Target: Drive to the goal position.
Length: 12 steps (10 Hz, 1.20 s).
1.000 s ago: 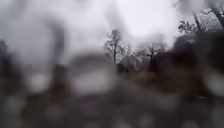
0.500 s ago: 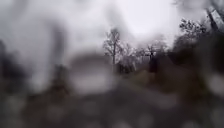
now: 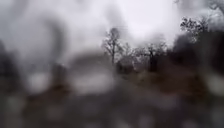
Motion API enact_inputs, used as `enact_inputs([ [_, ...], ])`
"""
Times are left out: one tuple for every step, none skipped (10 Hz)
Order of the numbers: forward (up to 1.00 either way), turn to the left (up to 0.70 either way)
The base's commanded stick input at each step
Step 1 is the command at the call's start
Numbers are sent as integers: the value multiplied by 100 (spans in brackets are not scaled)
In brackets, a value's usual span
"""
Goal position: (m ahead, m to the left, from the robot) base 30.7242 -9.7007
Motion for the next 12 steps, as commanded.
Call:
enact_inputs([
  [85,0],
  [85,18],
  [85,32],
  [85,28],
  [85,23],
  [85,18],
  [85,0],
  [85,0],
  [85,0],
  [85,0],
  [85,0],
  [85,0],
])
